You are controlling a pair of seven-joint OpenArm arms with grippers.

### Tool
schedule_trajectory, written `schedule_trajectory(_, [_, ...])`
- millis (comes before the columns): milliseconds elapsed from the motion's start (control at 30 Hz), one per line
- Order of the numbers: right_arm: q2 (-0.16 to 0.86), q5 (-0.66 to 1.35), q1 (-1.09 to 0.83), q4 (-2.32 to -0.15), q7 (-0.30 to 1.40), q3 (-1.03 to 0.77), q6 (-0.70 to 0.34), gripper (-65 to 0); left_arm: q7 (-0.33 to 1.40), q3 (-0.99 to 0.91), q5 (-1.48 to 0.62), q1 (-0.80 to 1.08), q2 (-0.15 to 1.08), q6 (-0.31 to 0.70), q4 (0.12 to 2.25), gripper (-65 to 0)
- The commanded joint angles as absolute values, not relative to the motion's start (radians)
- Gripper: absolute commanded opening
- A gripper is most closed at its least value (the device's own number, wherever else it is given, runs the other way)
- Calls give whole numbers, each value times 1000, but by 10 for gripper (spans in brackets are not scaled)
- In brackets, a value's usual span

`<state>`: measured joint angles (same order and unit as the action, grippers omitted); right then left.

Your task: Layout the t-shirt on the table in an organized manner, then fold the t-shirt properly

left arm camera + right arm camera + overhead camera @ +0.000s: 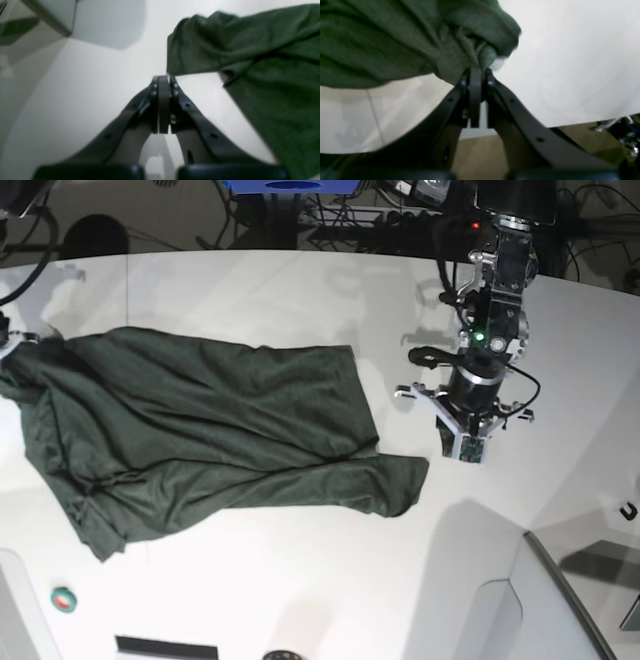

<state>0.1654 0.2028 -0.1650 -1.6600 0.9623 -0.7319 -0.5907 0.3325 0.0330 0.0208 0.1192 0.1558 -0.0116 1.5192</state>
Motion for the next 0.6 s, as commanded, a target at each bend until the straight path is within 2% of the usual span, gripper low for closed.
schedule_trajectory(0, [176,208,-163,-1704,947,-776,-582,-534,311,36,16,96,133,-12,1532,-650])
schedule_trajectory(167, [150,208,-170,-1718,943,-831,-582,-200,308,45,18,51,-16,-12,1437,-650])
schedule_trajectory(200, [150,208,-170,-1704,940,-848,-582,-159,306,68,25,39,-48,-12,1409,-650])
schedule_trajectory(400, [183,208,-130,-1500,759,-875,-582,-150,182,255,25,-44,-91,-27,1139,-650])
schedule_trajectory(500, [228,208,-88,-1320,730,-872,-584,-149,150,292,25,-82,-81,-151,1013,-650])
schedule_trajectory(567, [239,209,-76,-1250,727,-872,-585,-149,145,298,25,-87,-42,-183,980,-650])
